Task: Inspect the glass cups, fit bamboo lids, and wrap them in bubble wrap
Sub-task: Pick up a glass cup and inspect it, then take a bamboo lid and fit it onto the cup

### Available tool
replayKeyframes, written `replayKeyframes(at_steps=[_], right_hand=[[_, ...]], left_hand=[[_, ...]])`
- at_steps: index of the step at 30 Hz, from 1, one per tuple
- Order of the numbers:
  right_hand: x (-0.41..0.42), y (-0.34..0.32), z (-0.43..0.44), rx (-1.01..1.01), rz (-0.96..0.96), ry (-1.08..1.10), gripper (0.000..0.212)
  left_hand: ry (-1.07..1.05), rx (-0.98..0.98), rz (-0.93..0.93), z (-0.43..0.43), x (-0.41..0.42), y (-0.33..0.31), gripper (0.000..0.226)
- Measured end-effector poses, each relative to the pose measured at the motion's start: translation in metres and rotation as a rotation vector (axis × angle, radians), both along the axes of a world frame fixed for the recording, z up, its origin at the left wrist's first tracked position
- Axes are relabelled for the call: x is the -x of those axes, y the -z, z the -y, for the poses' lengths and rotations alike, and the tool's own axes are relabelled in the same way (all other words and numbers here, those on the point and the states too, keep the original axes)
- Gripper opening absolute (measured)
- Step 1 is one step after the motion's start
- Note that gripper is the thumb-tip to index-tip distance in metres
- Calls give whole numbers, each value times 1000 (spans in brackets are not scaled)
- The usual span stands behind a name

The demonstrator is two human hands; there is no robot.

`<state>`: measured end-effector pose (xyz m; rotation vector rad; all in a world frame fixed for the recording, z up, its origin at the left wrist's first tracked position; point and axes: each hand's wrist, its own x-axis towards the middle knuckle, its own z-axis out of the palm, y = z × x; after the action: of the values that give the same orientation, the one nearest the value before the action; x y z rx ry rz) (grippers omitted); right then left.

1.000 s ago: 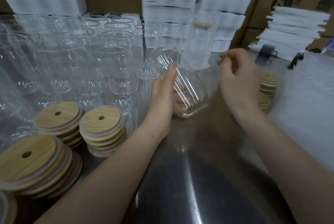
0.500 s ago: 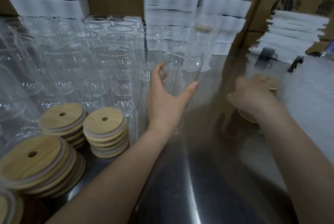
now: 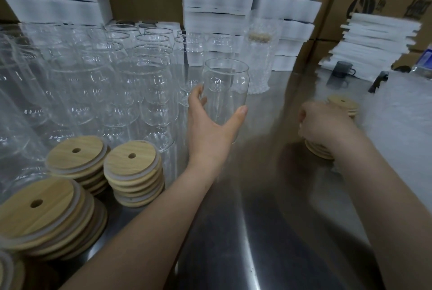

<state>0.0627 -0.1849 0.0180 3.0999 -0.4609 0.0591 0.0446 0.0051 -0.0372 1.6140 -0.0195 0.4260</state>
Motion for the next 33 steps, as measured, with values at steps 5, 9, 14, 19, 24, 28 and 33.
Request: replayKeyframes(at_steps=[5, 9, 14, 19, 24, 28, 33], right_hand=[[0, -2, -5, -168, 223, -41, 31], [5, -4, -21, -724, 487, -154, 32], [1, 6, -39, -1424, 347, -18, 23], [-2, 14, -49, -1820, 222, -7, 38], [-2, 13, -52, -2045, 146, -35, 53], [-2, 12, -51, -2155, 136, -33, 35], [-2, 14, -48, -2076, -29, -195, 15]], left_hand=[[12, 15, -70, 0, -5, 1, 94], [4, -6, -76, -1, -8, 3, 91], [-56, -13, -57, -4, -12, 4, 92], [-106, -49, -3, -5, -13, 5, 96], [-84, -36, 8, -6, -13, 5, 101], [-44, -3, 6, -6, -13, 4, 105], [-21, -31, 22, -9, -13, 5, 109]])
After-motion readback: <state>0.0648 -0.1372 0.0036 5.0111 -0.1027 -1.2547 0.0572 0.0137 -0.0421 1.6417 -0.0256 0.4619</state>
